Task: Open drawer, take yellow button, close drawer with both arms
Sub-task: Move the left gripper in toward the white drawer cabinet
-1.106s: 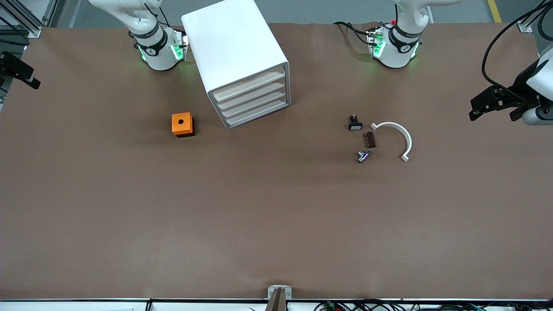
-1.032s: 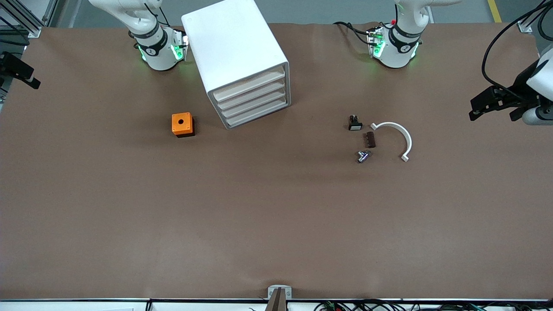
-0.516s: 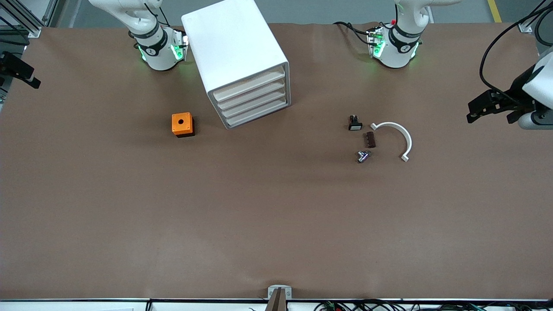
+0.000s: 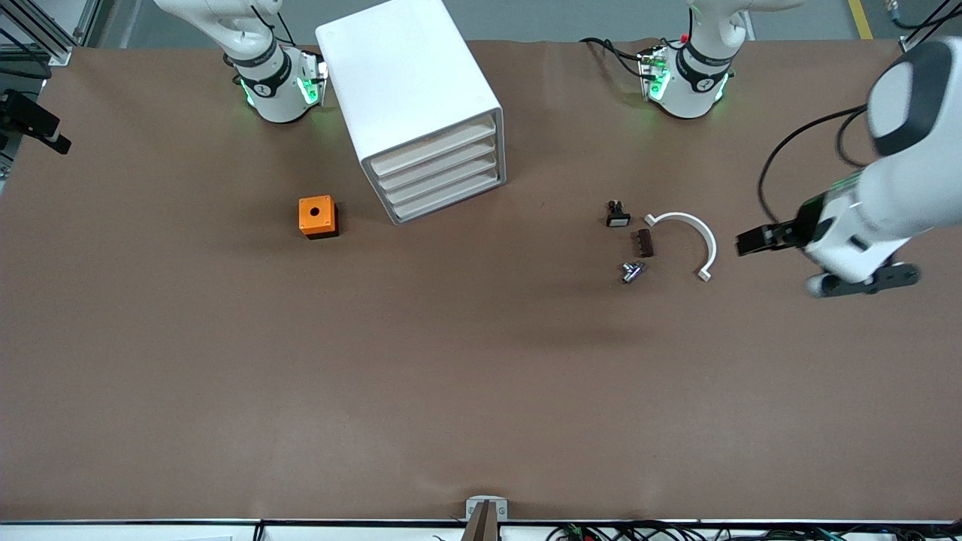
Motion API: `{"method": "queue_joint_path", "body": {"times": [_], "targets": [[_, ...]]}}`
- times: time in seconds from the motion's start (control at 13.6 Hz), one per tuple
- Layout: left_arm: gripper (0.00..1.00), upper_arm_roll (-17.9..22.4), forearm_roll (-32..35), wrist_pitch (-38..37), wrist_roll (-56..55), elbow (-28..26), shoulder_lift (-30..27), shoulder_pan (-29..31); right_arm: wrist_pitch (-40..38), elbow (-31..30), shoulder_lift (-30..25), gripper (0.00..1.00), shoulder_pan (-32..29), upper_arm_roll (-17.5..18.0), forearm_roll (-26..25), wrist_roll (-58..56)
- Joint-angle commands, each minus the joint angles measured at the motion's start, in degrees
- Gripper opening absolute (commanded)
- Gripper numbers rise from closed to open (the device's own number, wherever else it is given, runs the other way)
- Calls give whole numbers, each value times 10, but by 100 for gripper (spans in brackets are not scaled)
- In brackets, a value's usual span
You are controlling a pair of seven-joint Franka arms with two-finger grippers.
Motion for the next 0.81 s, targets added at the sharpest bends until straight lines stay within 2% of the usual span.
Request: {"method": "queue_joint_path", "body": {"times": [0.0,0.22,0.37,0.59,0.74], "targets": [[100,-2,-3,20,-96,32,53,-41,-4,-2,-8,100,-4,4,-1,-2],[100,-3,-5,50,-207,42,89,-76,-1,-2,-8,100,-5,3,0,-2],[100,-2,-53,50,-295,57,107,-100,1,-2,-8,100,-6,3,-1,-2],[100,-2,-132,46,-444,59,141,-107,2,-2,-8,100,-6,3,0,-2],[100,-2,-153,45,-524,59,159,-113,2,-2,-8,100,-7,3,-1,-2]]}}
